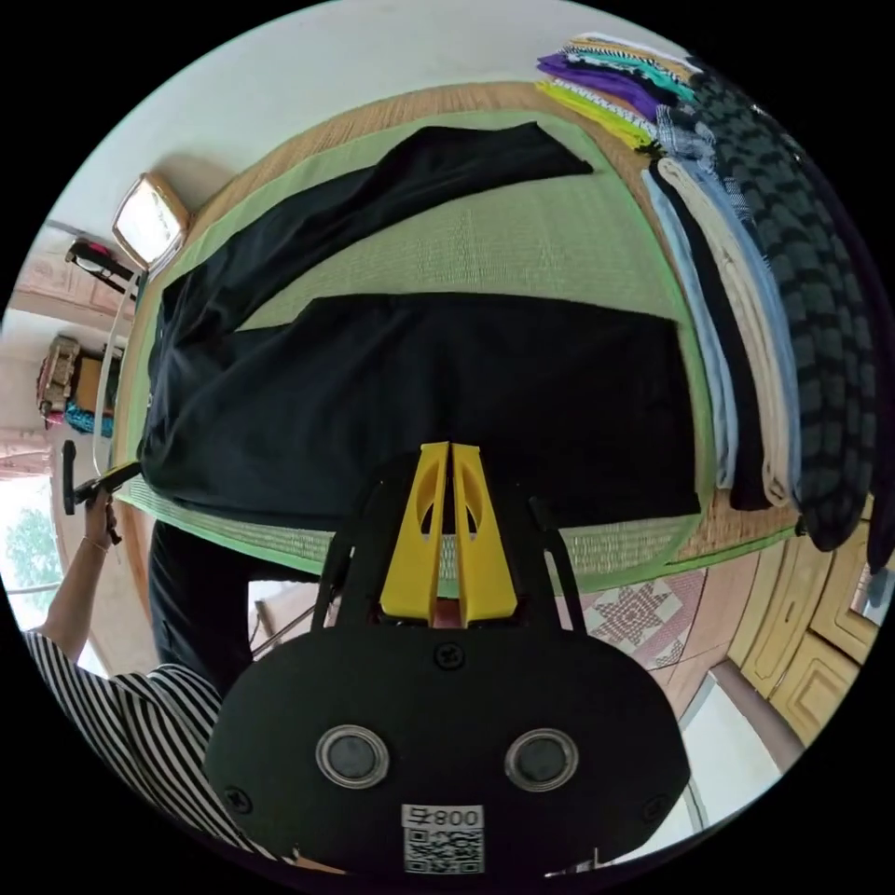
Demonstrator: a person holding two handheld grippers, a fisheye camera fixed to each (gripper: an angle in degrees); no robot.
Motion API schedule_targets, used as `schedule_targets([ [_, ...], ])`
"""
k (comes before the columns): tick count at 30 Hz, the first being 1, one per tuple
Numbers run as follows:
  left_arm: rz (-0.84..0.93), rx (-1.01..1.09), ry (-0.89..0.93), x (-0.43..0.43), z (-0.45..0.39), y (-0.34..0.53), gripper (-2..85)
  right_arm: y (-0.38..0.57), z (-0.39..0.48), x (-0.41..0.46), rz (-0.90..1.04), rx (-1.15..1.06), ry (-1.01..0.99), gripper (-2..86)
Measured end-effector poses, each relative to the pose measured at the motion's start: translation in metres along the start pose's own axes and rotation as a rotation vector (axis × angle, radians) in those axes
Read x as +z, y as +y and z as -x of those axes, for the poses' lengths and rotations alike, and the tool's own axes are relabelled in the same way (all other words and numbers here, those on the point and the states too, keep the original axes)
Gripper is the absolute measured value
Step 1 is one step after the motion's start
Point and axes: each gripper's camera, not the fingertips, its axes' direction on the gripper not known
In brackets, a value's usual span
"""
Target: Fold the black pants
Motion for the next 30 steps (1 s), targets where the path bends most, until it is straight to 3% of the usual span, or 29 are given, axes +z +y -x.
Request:
schedule_targets([
  [5, 0.001, -0.091, 0.009, 0.004, 0.019, 0.01, 0.3, 0.016, 0.012, 0.002, 0.044, -0.047, -0.176, -0.4],
  [9, -0.148, -0.097, 0.012, -0.012, 0.005, 0.01, 1.1, 0.011, 0.004, -0.021, -0.056, 0.01, -0.244, -0.2],
  [14, -0.287, 0.106, 0.213, -0.023, -0.051, -0.026, 2.3, -0.049, -0.019, -0.056, -0.2, 0.008, -0.191, 0.9],
  [20, -0.23, 0.407, 0.272, 0.0, -0.154, -0.107, 1.6, -0.172, -0.029, -0.057, -0.174, -0.031, -0.068, 1.0],
  [26, -0.128, 0.452, 0.162, 0.035, -0.203, -0.16, 0.4, -0.24, -0.027, -0.021, -0.014, -0.078, 0.078, -0.1],
  [30, -0.121, 0.434, 0.224, 0.037, -0.201, -0.163, 0.2, -0.224, -0.042, -0.023, -0.036, -0.099, -0.018, 0.0],
])
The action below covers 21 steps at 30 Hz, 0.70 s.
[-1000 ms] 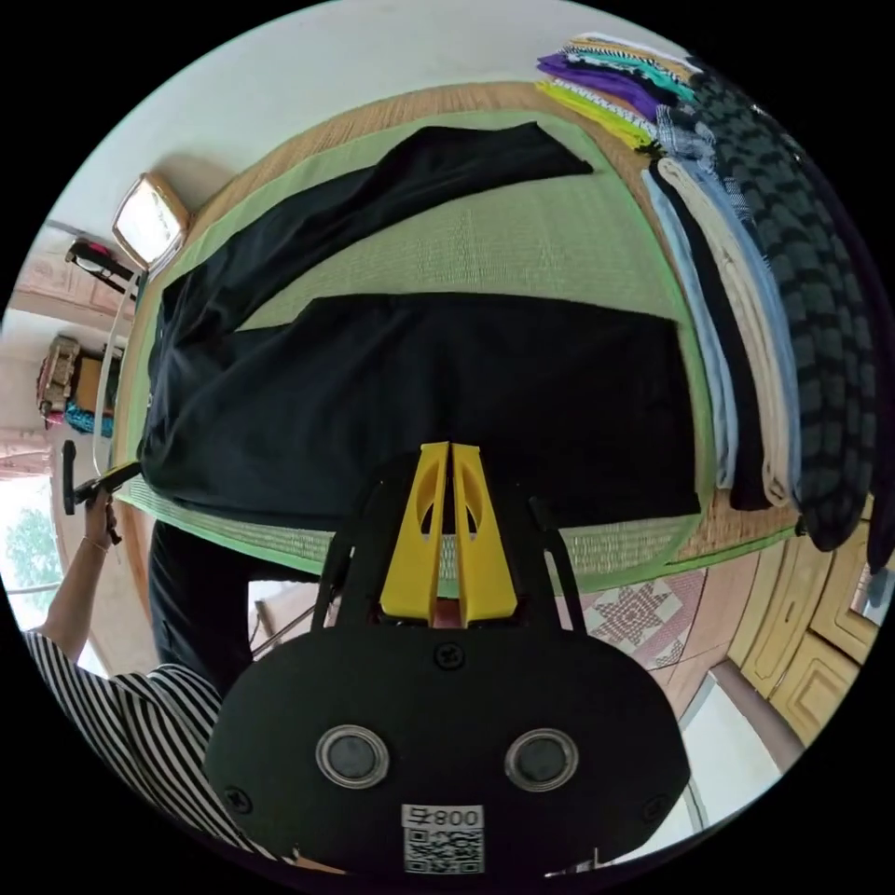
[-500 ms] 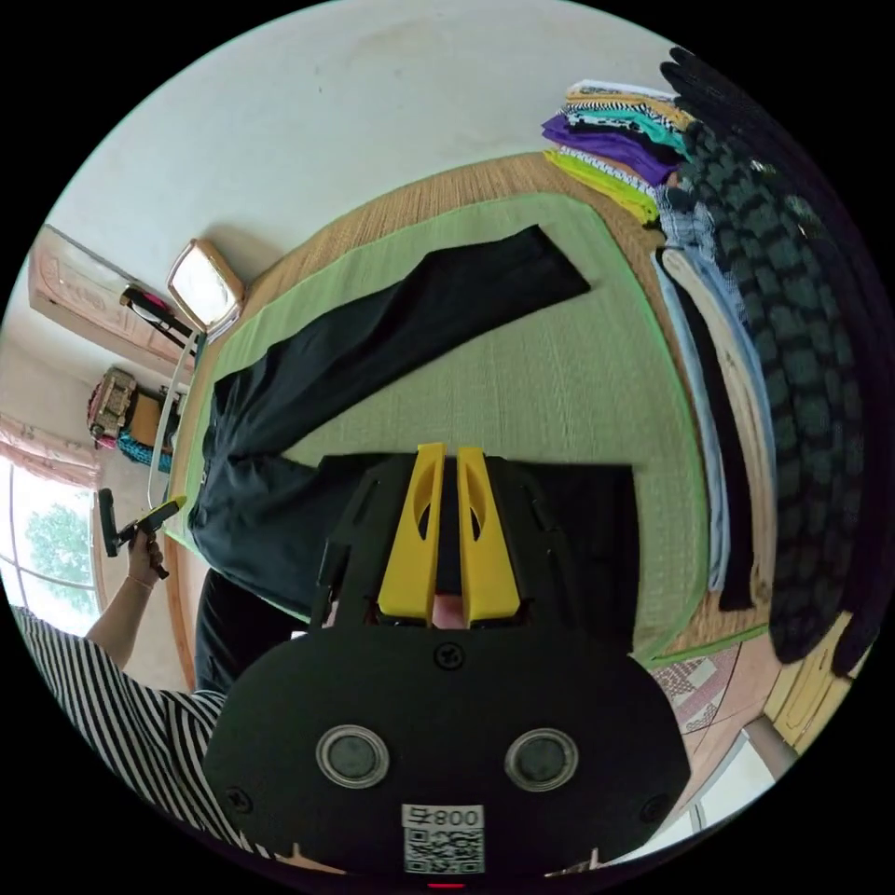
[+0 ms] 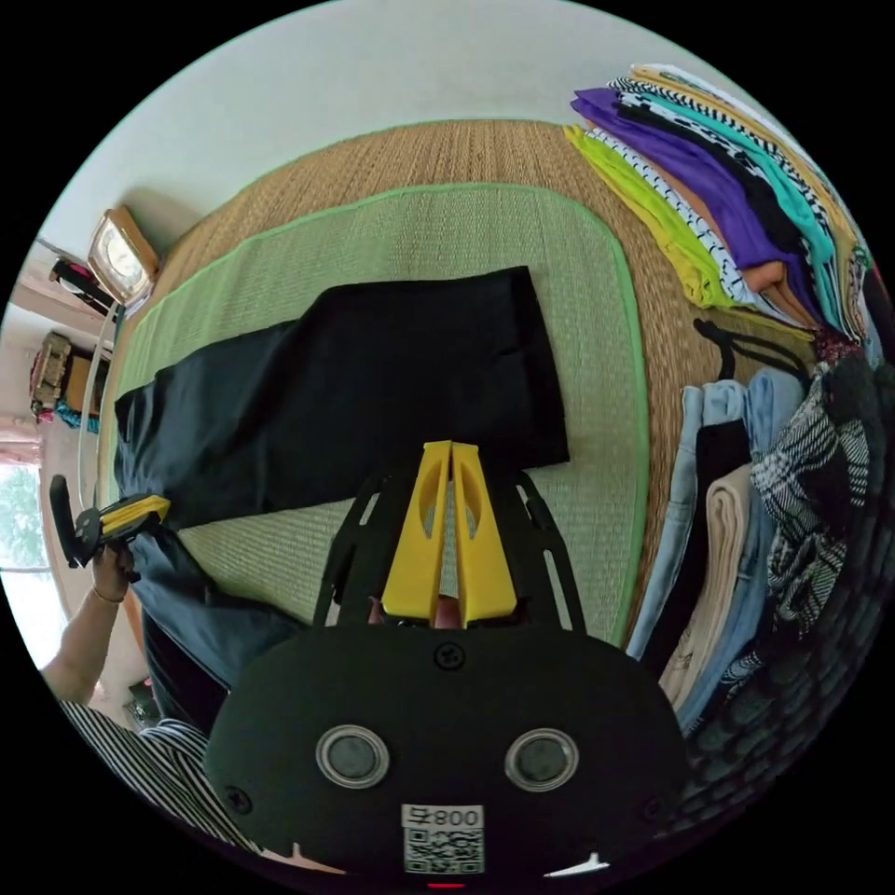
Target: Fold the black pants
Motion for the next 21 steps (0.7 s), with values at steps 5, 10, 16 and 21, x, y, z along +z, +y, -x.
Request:
schedule_targets([
  [5, 0.015, 0.022, 0.045, 0.002, 0.002, 0.002, 0.1, 0.049, -0.009, -0.006, -0.017, 0.0, -0.04, 0.1],
  [10, 0.006, -0.016, 0.096, -0.002, 0.011, -0.008, 0.1, 0.051, -0.019, -0.01, -0.02, 0.045, -0.094, 0.1],
  [16, -0.081, 0.04, 0.175, -0.026, 0.001, -0.002, 0.2, 0.057, 0.0, -0.043, -0.102, -0.023, -0.086, 0.1],
  [21, 0.023, 0.078, 0.08, -0.007, -0.014, 0.009, 0.1, 0.111, 0.041, -0.027, -0.027, -0.08, -0.09, 0.1],
])
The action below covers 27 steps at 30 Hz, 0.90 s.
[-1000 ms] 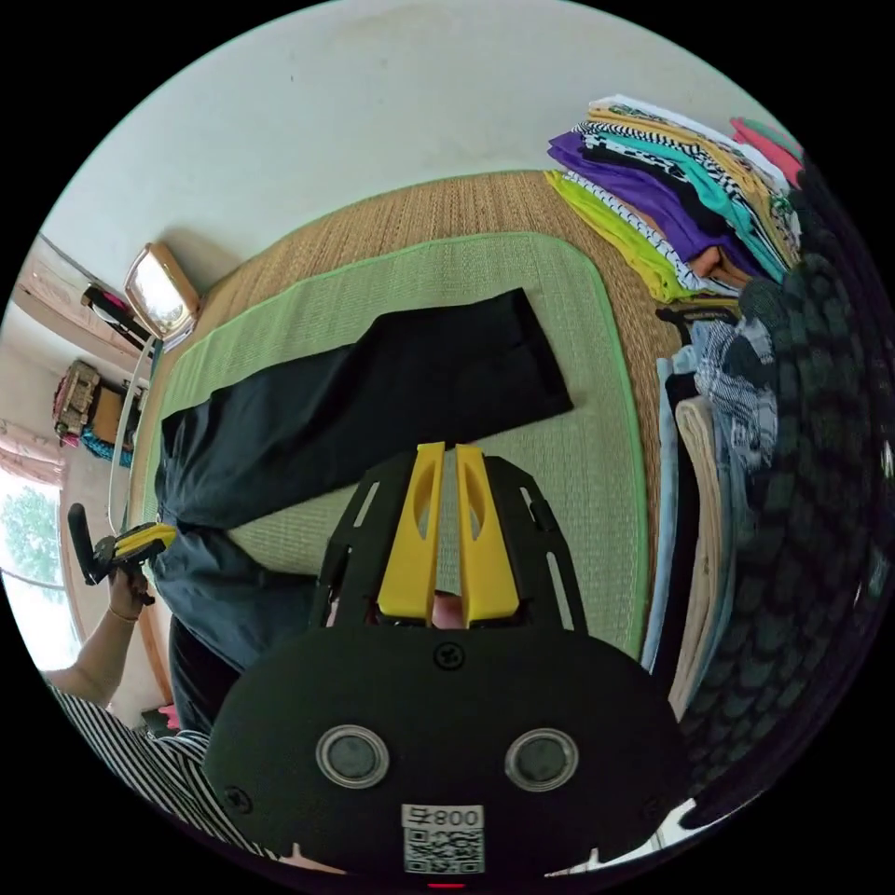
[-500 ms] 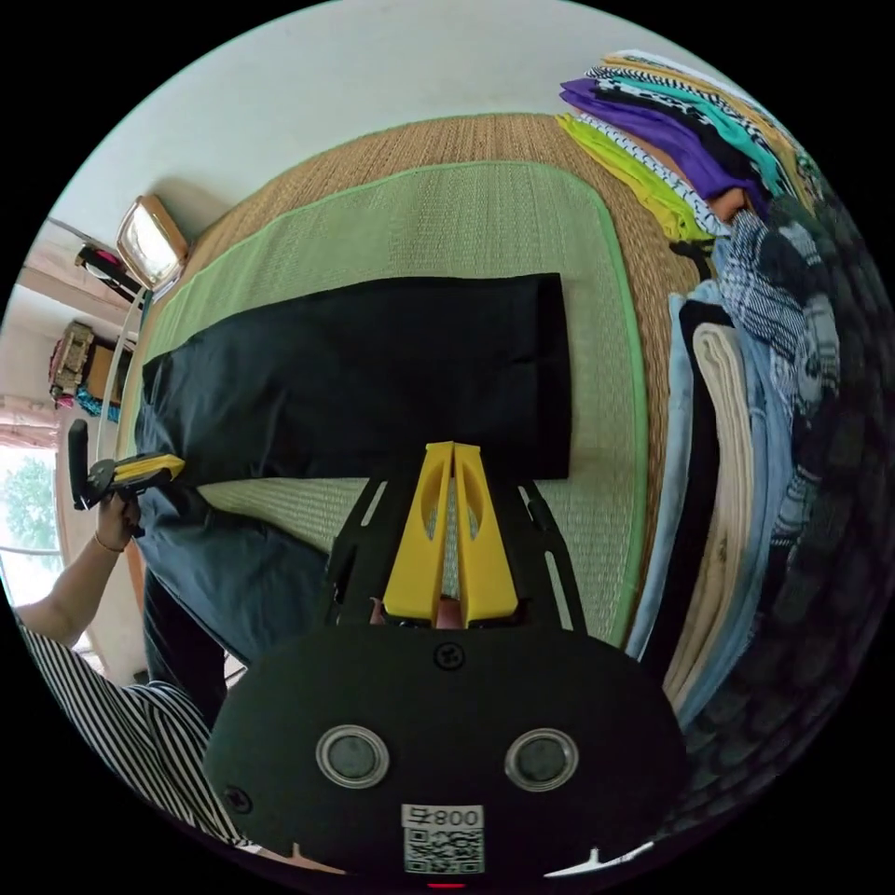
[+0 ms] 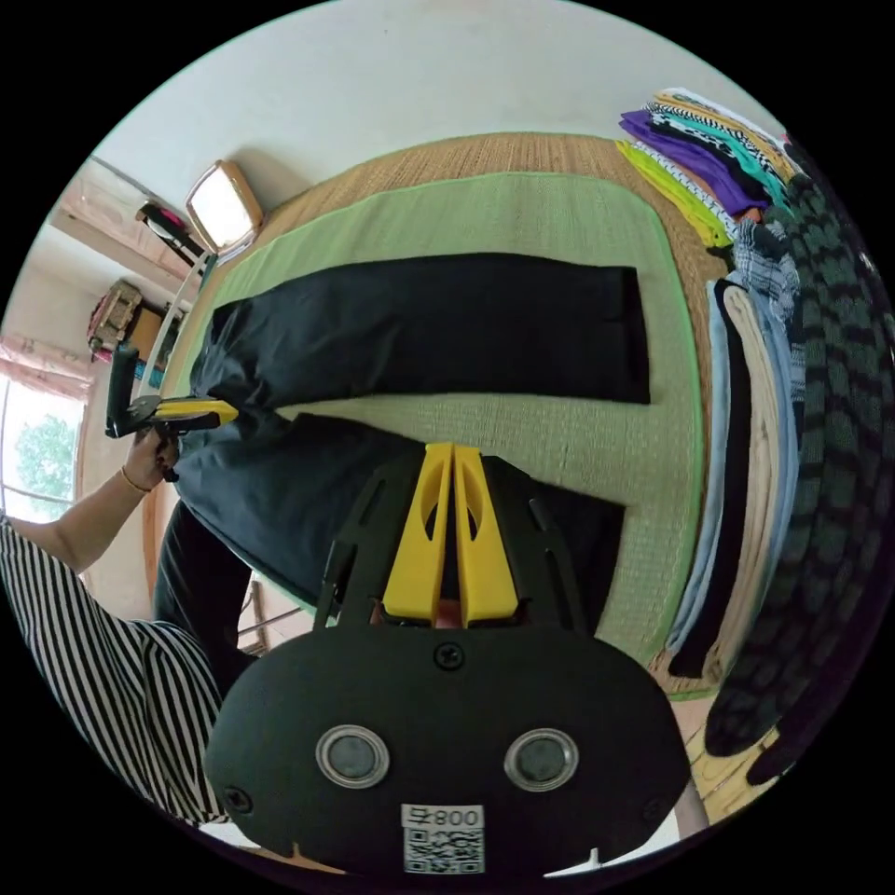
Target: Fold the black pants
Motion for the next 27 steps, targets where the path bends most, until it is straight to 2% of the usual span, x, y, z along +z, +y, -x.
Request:
schedule_targets([
  [2, 0.003, 0.017, -0.051, 0.004, -0.001, -0.002, 0.1, 0.012, -0.006, 0.011, 0.015, 0.065, 0.032, 0.1],
  [6, -0.022, -0.016, -0.114, -0.001, 0.006, -0.015, 0.0, 0.01, -0.032, 0.014, -0.029, 0.134, -0.068, 0.0],
  [9, -0.037, -0.043, -0.16, -0.008, 0.008, -0.017, 0.0, -0.002, -0.041, 0.011, -0.021, 0.151, -0.026, 0.0],
  [14, -0.138, -0.074, -0.001, -0.026, 0.011, -0.008, 0.1, 0.008, -0.034, 0.003, -0.03, 0.149, -0.04, 0.1],
  [17, -0.2, -0.117, -0.017, -0.037, 0.019, -0.013, 0.1, 0.009, -0.031, 0.001, -0.043, 0.153, -0.018, 0.1],
  [19, -0.195, -0.155, -0.058, -0.037, 0.028, -0.023, 0.1, 0.003, -0.036, 0.007, -0.036, 0.175, -0.026, 0.0],
  [22, -0.089, -0.186, -0.172, -0.023, 0.041, -0.043, 0.1, -0.002, -0.042, 0.02, -0.032, 0.194, -0.036, 0.0],
  [23, -0.14, -0.175, -0.192, -0.026, 0.043, -0.047, 0.2, -0.003, -0.045, 0.02, -0.039, 0.199, -0.051, 0.0],
  [27, -0.142, -0.197, -0.179, -0.033, 0.057, -0.06, 0.2, -0.009, -0.054, 0.023, -0.036, 0.188, -0.077, 0.0],
])
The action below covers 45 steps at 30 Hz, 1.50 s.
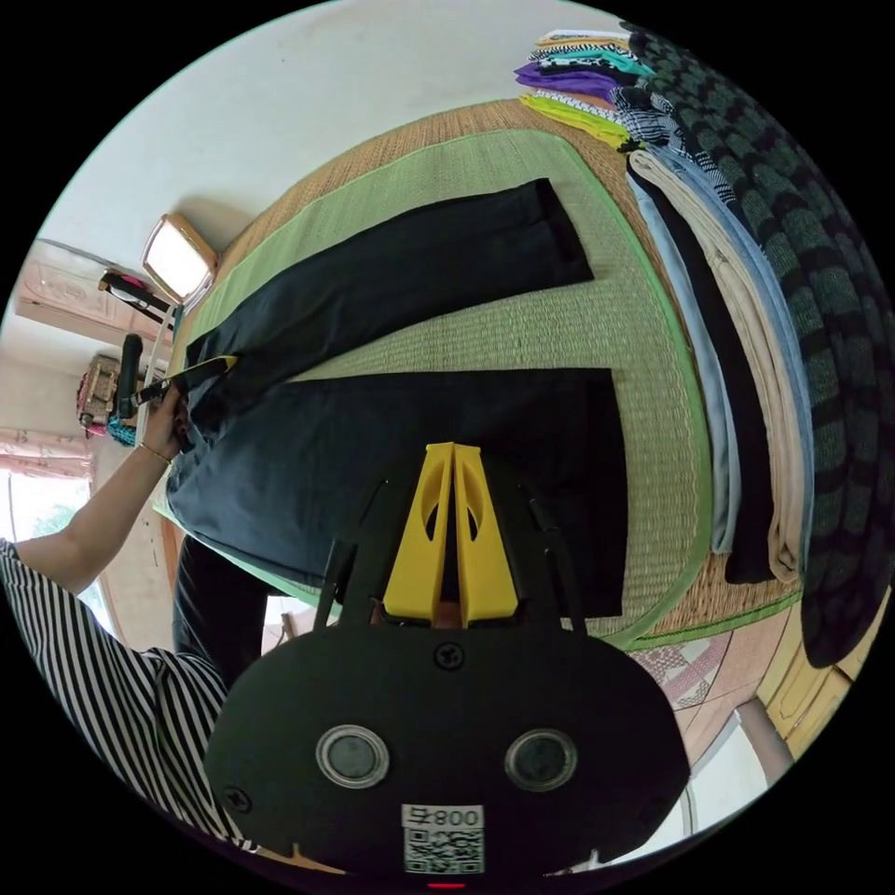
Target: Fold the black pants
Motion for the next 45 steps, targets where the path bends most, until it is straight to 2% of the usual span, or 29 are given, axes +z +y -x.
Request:
schedule_targets([
  [4, -0.017, -0.011, 0.028, -0.008, 0.006, 0.0, 0.2, -0.01, -0.005, 0.002, 0.008, 0.002, 0.001, 0.0],
  [7, -0.099, -0.022, 0.085, -0.031, 0.018, 0.014, 0.2, -0.015, -0.002, -0.002, 0.005, -0.024, 0.008, 0.0],
  [11, -0.171, -0.129, 0.07, -0.061, 0.066, 0.037, 0.5, -0.038, 0.019, -0.009, -0.043, -0.11, -0.044, 0.0],
  [16, -0.178, -0.266, -0.013, -0.074, 0.121, 0.044, 0.8, -0.097, 0.081, 0.017, -0.038, -0.314, -0.134, 0.0],
  [21, -0.106, -0.344, -0.122, -0.064, 0.16, 0.024, 0.3, -0.179, 0.179, 0.077, 0.012, -0.525, -0.196, 0.1],
  [25, -0.052, -0.363, -0.174, -0.05, 0.176, 0.011, 0.2, -0.225, 0.238, 0.128, 0.069, -0.587, -0.196, 0.0],
  [29, -0.065, -0.343, -0.174, -0.042, 0.186, 0.003, 0.1, -0.258, 0.276, 0.175, 0.126, -0.63, -0.087, -0.2],
  [37, -0.172, -0.425, -0.09, -0.03, 0.202, 0.003, 0.0, -0.291, 0.278, 0.181, 0.061, -0.627, -0.064, -0.2],
  [40, -0.237, -0.376, -0.042, -0.031, 0.185, 0.013, 0.0, -0.283, 0.271, 0.169, 0.009, -0.62, -0.074, 0.0],
  [42, -0.255, -0.318, 0.025, -0.029, 0.166, 0.027, 0.0, -0.262, 0.26, 0.15, -0.03, -0.625, -0.146, 0.0],
  [45, -0.23, -0.289, 0.028, -0.018, 0.149, 0.045, 0.0, -0.216, 0.245, 0.132, -0.023, -0.637, -0.275, 0.1],
])
